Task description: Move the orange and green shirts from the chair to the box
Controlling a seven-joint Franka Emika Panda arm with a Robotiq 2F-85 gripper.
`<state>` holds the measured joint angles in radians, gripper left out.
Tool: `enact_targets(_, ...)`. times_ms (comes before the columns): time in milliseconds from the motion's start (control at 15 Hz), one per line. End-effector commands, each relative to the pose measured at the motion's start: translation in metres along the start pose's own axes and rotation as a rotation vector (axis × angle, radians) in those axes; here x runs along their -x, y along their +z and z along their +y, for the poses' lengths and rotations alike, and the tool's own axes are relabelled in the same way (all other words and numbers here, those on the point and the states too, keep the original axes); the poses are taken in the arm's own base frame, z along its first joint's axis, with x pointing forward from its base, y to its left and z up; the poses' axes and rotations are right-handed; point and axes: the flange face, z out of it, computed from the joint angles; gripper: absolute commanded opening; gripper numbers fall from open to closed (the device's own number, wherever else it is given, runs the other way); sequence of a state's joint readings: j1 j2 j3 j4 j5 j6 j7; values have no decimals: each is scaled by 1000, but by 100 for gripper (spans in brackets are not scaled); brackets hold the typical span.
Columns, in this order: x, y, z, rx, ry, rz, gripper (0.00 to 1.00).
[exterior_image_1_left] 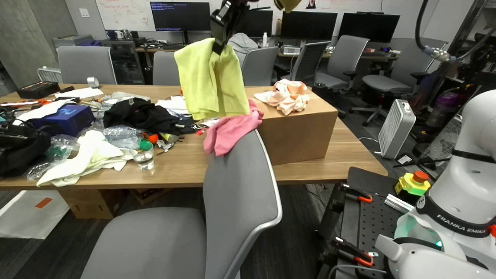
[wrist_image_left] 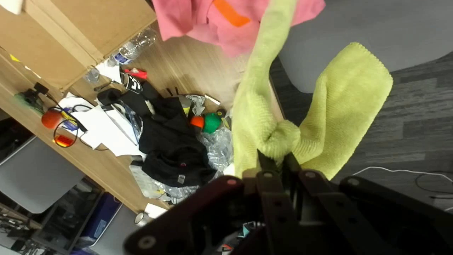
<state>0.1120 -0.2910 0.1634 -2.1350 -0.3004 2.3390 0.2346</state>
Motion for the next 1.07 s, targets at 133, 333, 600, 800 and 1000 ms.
enact_targets(133, -46, -63, 11, -10, 35, 39, 2)
enact_targets(333, -63, -71, 33, 19, 79, 35, 2)
enact_targets(600, -75, -57, 89, 94, 183, 6, 2)
enact_targets(800, -85, 27, 128, 192, 280, -24, 2)
enact_targets(1000, -83, 89, 167, 304, 390, -59, 2)
